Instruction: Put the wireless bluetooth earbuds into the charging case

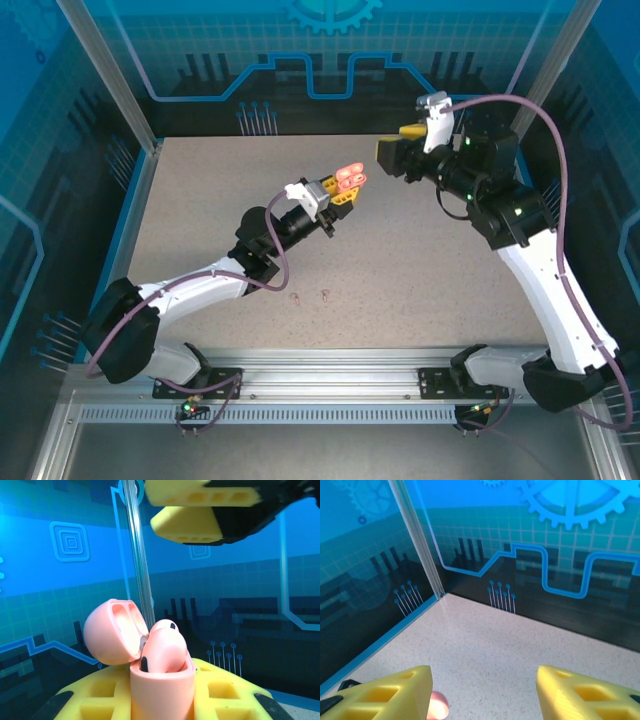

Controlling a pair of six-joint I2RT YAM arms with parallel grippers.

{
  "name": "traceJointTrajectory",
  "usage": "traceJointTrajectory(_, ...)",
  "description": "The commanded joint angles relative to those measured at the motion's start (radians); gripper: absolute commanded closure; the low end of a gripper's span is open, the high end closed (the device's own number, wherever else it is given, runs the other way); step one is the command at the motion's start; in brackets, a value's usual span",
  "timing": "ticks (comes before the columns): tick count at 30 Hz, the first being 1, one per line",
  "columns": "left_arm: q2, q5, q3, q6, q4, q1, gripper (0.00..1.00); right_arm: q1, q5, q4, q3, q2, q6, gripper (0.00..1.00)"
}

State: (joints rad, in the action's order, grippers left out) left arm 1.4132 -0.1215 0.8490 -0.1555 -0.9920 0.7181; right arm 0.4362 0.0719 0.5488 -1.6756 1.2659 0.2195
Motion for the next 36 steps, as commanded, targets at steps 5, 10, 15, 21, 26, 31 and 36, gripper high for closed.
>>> traceJointTrajectory(5,0.022,-0.043,-0.015,0.034,-0.039,0.006,1.0,-0.013,-0.026,0.265,-0.238,0.207,0.081,0.44)
traceJointTrajectory(10,0.038,-0.067,-0.008,0.054,-0.03,0.009,1.0,-0.002,0.002,0.371,-0.384,0.341,0.083,0.45)
traceJointTrajectory(15,0.053,-0.063,-0.003,0.061,-0.033,0.01,1.0,0.025,0.024,0.464,-0.486,0.446,0.058,0.46)
traceJointTrajectory(21,0.068,-0.036,0.004,0.07,-0.053,0.01,1.0,0.076,0.037,0.557,-0.455,0.447,-0.013,0.5)
traceJointTrajectory(26,0.07,-0.02,0.007,0.074,-0.051,0.01,1.0,0.089,0.008,0.541,-0.282,0.305,0.0,0.52)
traceJointTrajectory(31,0.075,-0.007,0.007,0.081,-0.051,0.01,1.0,0.055,-0.026,0.471,-0.121,0.149,0.085,0.52)
traceJointTrajectory(36,0.095,0.012,0.02,0.101,-0.014,0.009,1.0,-0.063,-0.042,0.372,-0.041,0.081,0.223,0.47)
